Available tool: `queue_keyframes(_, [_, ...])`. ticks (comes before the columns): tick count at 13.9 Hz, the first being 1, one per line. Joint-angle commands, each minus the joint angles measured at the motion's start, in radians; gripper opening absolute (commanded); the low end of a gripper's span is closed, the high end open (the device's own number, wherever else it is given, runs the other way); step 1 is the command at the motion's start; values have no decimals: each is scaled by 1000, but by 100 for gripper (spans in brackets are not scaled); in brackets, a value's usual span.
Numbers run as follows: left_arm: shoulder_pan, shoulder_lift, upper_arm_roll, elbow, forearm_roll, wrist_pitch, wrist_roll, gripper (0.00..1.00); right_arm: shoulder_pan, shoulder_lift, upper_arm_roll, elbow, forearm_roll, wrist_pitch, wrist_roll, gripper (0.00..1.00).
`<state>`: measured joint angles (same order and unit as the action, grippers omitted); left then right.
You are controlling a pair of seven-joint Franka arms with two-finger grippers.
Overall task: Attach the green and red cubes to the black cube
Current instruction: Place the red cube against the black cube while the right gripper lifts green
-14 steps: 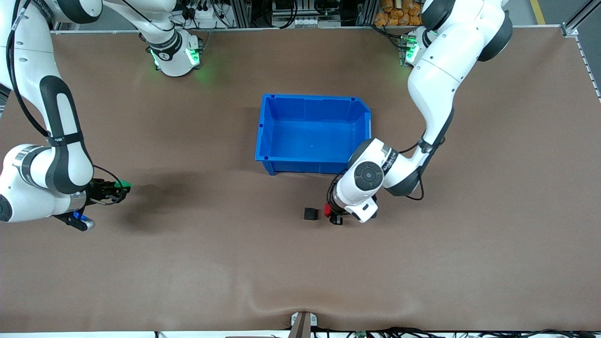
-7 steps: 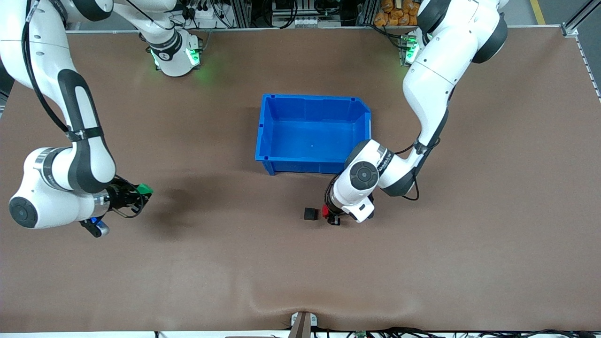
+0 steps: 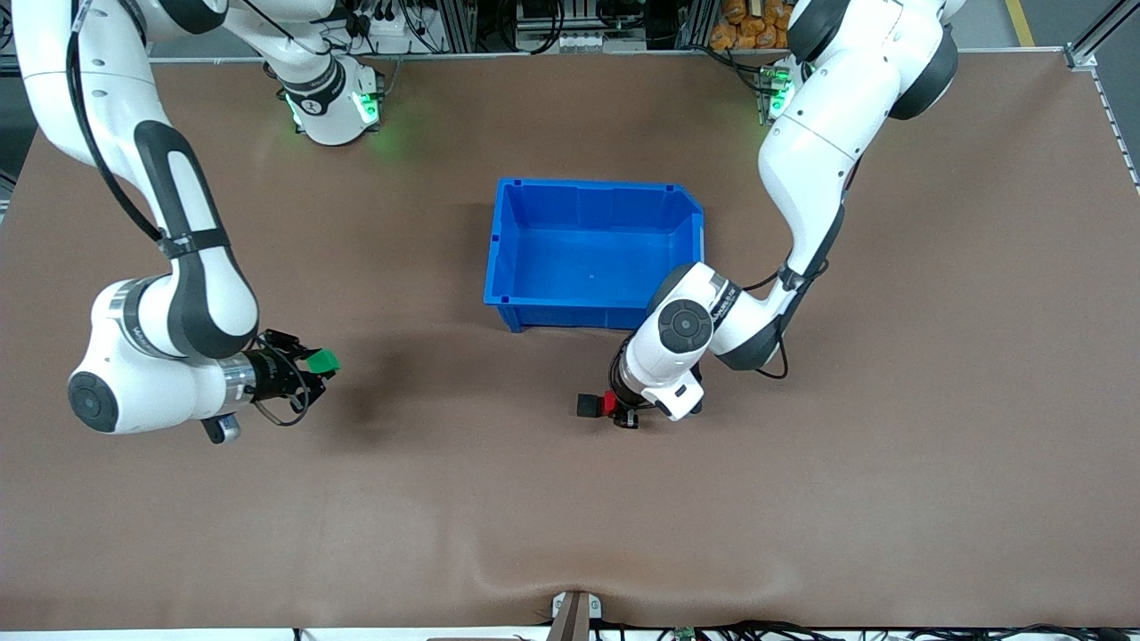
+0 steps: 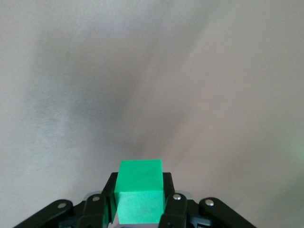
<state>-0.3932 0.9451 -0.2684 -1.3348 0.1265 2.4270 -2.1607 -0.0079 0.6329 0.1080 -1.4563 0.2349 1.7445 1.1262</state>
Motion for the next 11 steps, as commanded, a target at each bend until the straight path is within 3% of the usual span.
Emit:
queue_keyframes(1, [-26,26,15,32,-11,20,-19,0,29,2,-1,20,41,30,114,0])
queue_keyframes(4, [-26,32,15,35,-11,20,-8,2,57,5,-2,19,124,95,203,0])
queue_keyframes(5, [-24,32,15,35,-7,20,-4,35,68,13,-2,20,142,104,251,0])
queue_keyframes(6, [-24,32,15,35,-4,20,14,85,81,13,-2,20,150,133,303,0])
queue_keyframes(7, [-26,31,17,32,-4,20,27,100,100,16,-2,19,153,176,354,0])
queue_keyframes(11, [-10,-26,17,26,4,-8,27,100,172,44,-1,20,155,315,542,0])
